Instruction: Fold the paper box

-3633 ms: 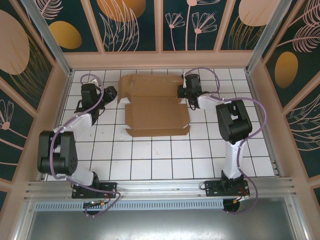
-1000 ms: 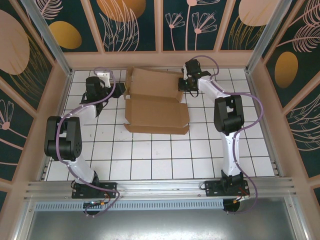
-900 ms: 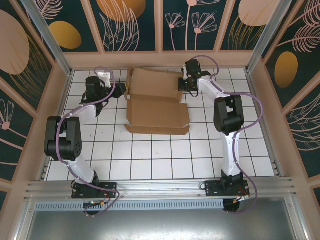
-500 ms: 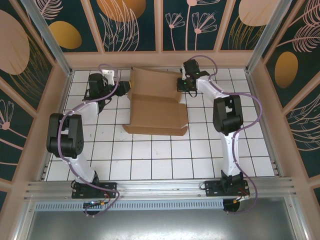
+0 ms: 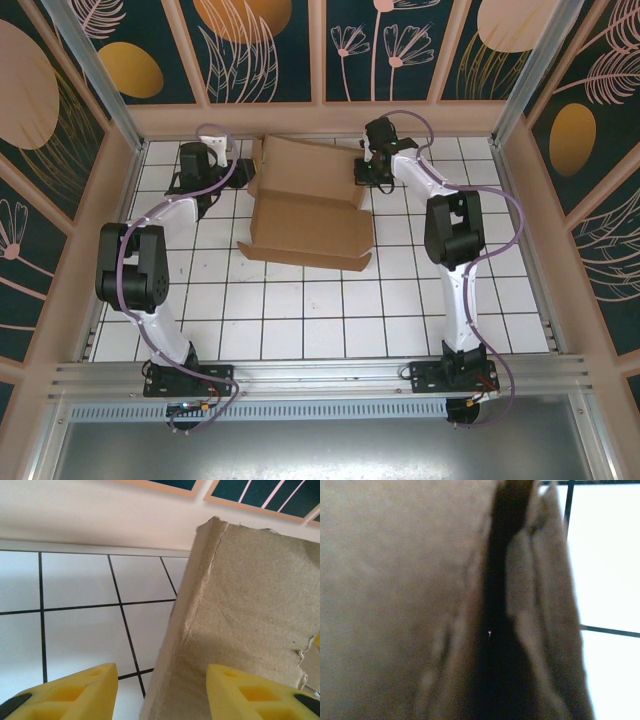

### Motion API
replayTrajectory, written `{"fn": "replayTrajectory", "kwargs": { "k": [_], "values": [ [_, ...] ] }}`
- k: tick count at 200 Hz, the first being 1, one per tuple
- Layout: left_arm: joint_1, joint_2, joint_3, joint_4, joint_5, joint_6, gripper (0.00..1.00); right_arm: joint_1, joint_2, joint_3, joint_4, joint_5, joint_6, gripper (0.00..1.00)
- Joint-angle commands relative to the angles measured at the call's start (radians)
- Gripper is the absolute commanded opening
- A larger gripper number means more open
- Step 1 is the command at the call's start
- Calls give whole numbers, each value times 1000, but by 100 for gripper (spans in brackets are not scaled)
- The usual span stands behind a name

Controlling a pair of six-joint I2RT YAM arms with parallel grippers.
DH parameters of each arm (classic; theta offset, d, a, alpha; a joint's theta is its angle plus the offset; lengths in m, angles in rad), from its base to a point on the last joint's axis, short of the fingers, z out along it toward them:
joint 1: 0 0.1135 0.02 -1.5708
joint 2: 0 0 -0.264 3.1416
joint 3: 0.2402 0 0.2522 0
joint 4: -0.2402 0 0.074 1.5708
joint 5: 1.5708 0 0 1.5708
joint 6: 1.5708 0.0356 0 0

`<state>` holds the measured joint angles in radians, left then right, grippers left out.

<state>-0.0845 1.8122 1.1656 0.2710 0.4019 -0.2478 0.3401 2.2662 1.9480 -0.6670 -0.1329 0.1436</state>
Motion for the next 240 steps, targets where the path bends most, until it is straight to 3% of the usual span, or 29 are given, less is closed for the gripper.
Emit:
{"fn": "replayTrajectory", "kwargs": {
  "k": [1,114,183,240],
  "values": [
    [20,20,31,-1,-21,-8,50,2,37,23,-173,-30,0,7],
    [17,36,1,98,170,-80,51,-4,7,29,-221,-45,33,5],
    [-59,67,55,-9,100,25,53,26,-24,18,-196,-36,25,4],
    [-70,63,63,-55,-102,74,54,39,-122,-67,-143,-25,2,3]
  ]
}}
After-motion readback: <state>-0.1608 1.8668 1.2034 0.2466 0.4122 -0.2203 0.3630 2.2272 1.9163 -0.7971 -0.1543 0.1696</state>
